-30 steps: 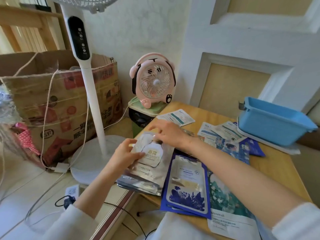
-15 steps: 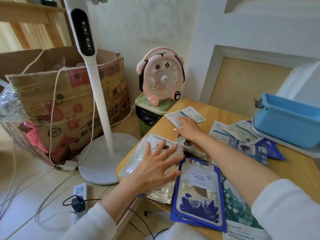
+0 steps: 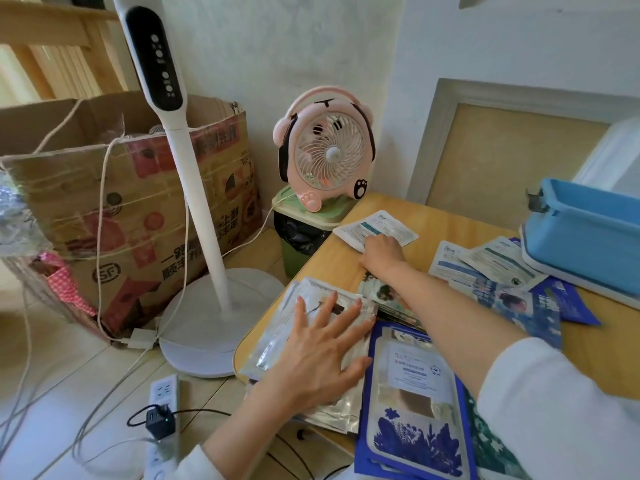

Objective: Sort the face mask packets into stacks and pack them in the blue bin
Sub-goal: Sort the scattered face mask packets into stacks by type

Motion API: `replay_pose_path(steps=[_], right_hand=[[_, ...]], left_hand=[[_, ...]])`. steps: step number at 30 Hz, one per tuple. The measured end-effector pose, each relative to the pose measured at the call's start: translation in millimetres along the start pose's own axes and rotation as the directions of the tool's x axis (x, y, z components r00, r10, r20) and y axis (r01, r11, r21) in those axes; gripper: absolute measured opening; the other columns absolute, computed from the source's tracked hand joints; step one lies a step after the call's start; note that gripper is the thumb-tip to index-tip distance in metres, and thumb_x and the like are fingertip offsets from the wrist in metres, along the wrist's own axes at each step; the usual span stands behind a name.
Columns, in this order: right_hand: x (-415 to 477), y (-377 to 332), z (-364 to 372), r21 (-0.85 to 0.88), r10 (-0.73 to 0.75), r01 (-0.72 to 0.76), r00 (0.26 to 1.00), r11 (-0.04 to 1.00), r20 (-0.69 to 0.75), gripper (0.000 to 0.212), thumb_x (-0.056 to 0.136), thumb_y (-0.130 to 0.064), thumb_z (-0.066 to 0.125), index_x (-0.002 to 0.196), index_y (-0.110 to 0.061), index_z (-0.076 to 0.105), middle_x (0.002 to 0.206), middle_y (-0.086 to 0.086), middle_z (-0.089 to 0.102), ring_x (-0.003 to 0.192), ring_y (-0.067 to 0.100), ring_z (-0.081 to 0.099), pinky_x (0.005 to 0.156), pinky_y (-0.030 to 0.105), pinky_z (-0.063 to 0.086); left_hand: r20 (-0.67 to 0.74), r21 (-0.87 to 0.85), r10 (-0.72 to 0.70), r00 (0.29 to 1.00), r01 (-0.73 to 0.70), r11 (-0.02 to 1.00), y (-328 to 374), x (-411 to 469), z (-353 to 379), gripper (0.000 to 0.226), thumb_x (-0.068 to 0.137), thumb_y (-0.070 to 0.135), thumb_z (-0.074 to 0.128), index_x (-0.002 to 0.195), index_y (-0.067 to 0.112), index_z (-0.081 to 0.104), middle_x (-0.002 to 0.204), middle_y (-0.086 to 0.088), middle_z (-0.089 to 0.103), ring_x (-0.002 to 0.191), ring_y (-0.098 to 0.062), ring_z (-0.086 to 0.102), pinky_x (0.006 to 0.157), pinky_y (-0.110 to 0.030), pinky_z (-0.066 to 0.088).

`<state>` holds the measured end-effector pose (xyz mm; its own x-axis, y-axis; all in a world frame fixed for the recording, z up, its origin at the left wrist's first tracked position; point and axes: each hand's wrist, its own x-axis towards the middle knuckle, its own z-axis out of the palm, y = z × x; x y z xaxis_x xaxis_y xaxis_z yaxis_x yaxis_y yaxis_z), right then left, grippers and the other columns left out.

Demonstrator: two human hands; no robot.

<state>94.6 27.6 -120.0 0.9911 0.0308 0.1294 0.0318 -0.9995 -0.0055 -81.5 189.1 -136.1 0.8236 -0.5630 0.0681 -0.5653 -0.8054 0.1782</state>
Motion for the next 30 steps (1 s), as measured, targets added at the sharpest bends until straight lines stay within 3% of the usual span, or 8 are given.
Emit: replay_pose_path(steps=[4,7,11,16,18,23,27,30], right_hand=[[5.1,8.1,-4.0,-0.004,-0.015,0.015,0.998,1.000,-0.060,0.020,0.090,-0.009,0.046,0.098,-0.005,0.064,0.101,0.014,0.066,0.087,0.027,0.059,0.064,0.030,0.038],[4.1,12.5,-28.3,0.402,0.171,-0.064,0.956,0.913,-0.237,0.019,0.090,-0.022,0.051,0.082,-0.009,0.062,0.076,0.008,0.060,0.069,0.024,0.051,0.052,0.029,0.033],[-12.6,26.5,-69.5,0.948,0.371,0.003,0.920,0.317,-0.127,0.023,0.089,-0.016,0.053,0.069,-0.012,0.045,0.069,0.006,0.047,0.068,0.019,0.047,0.054,0.028,0.047],[-57.6,47.1,-94.2,0.983,0.148,-0.048,0.986,-0.175,0.074,0.008,0.093,-0.005,0.049,0.092,-0.010,0.056,0.079,0.004,0.062,0.071,0.014,0.060,0.056,0.026,0.054],[-77.4,51.5,-101.6,0.976,0.047,-0.069,0.996,-0.206,0.080,0.014,0.092,-0.001,0.047,0.090,-0.010,0.059,0.069,0.000,0.067,0.063,0.010,0.062,0.054,0.023,0.055],[-110.5,56.6,-103.3,0.981,-0.057,-0.091,0.995,-0.170,0.083,0.020,0.092,-0.004,0.047,0.105,-0.004,0.062,0.083,0.005,0.070,0.074,0.015,0.066,0.067,0.028,0.056],[-129.6,59.3,-104.6,0.977,-0.084,-0.173,0.983,-0.125,0.164,0.042,0.067,-0.031,0.074,0.099,-0.006,0.065,0.090,0.008,0.072,0.083,0.021,0.068,0.082,0.038,0.055],[-139.9,67.9,-104.5,0.990,0.020,-0.133,0.991,-0.036,0.134,0.049,0.051,-0.020,0.082,0.094,-0.006,0.066,0.092,0.011,0.071,0.087,0.026,0.066,0.086,0.043,0.054]], left_hand=[[0.003,-0.033,-0.020,1.000,0.020,0.999,1.1,0.2,-0.7,0.071,0.082,0.067,0.003,0.148,0.040,0.001,0.157,0.015,0.002,0.144,-0.015,-0.013,0.110,-0.058,-0.018],[0.010,-0.035,-0.019,1.000,0.019,0.999,-0.2,0.6,-0.7,0.071,0.082,0.067,0.004,0.148,0.040,0.002,0.157,0.014,0.004,0.145,-0.016,-0.010,0.110,-0.059,-0.017],[0.001,-0.018,-0.024,1.000,0.024,1.000,-0.2,0.7,-3.2,0.071,0.081,0.069,0.001,0.147,0.042,-0.001,0.157,0.015,0.002,0.145,-0.015,-0.011,0.110,-0.058,-0.018],[0.019,-0.181,-0.054,0.998,0.056,0.982,3.8,1.0,-17.3,0.078,0.081,0.071,0.001,0.149,0.034,0.009,0.157,0.012,0.004,0.144,-0.008,-0.009,0.114,-0.047,-0.017],[-0.062,-0.487,-0.184,0.981,0.132,0.863,14.0,-1.3,-29.6,0.068,0.092,0.062,0.012,0.145,0.022,0.028,0.153,0.005,0.025,0.136,-0.001,0.019,0.116,-0.027,0.001],[-0.057,-0.998,-0.416,0.908,-0.048,0.031,35.8,-4.6,-57.6,0.037,0.084,0.038,0.053,0.115,0.017,0.056,0.108,-0.006,0.068,0.096,-0.017,0.067,0.081,-0.026,0.055],[-0.036,-0.999,-0.485,0.874,-0.045,-0.006,44.9,-5.3,-54.7,0.014,0.086,0.009,0.062,0.099,0.008,0.062,0.096,-0.016,0.071,0.087,-0.028,0.069,0.066,-0.031,0.060],[-0.055,-0.998,-0.482,0.875,-0.027,0.064,54.0,-8.3,-49.2,0.009,0.086,0.007,0.063,0.094,0.005,0.061,0.087,-0.012,0.070,0.076,-0.019,0.070,0.061,-0.029,0.059]])
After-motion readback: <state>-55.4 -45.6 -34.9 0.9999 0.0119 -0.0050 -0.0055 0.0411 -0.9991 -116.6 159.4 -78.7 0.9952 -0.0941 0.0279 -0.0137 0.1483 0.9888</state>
